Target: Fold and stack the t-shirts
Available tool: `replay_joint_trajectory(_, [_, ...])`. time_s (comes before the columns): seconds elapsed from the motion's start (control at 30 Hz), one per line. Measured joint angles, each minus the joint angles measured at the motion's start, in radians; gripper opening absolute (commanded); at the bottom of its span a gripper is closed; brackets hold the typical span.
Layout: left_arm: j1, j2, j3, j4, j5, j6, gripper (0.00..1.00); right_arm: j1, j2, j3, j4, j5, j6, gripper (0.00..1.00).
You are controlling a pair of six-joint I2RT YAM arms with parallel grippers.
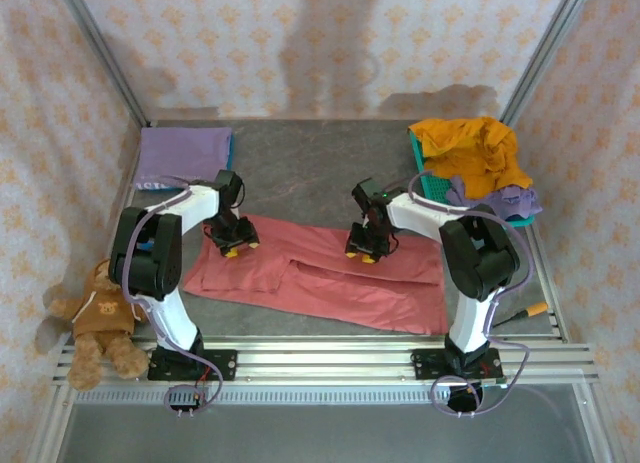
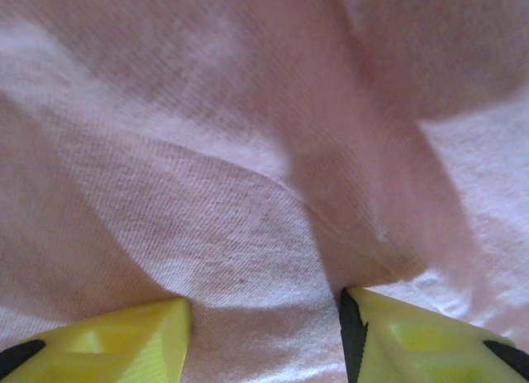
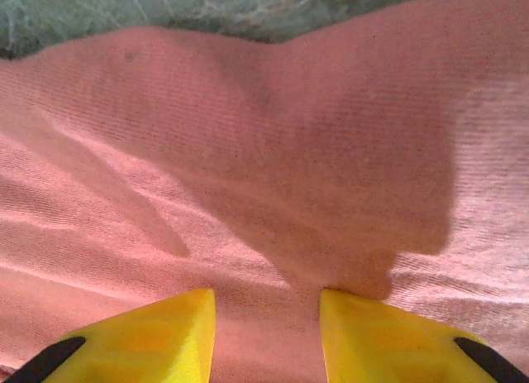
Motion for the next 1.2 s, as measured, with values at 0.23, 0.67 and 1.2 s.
replay_joint_trajectory(0.23, [-0.002, 0.200, 0.278, -0.049, 0.018, 0.021, 0.52, -0.053, 0.000, 0.000, -0.001, 0.001, -0.019, 0.38])
replay_joint_trajectory(0.67, [-0.005, 0.561, 0.940, -0.118, 0.064, 0.051, 0.52, -0.072, -0.076, -0.022, -0.032, 0.031, -0.041, 0.39])
replay_joint_trajectory(1.2, [-0.030, 0.326, 0.557, -0.049, 0.082, 0.006, 0.54, -0.072, -0.082, -0.045, -0.032, 0.031, -0.042, 0.39])
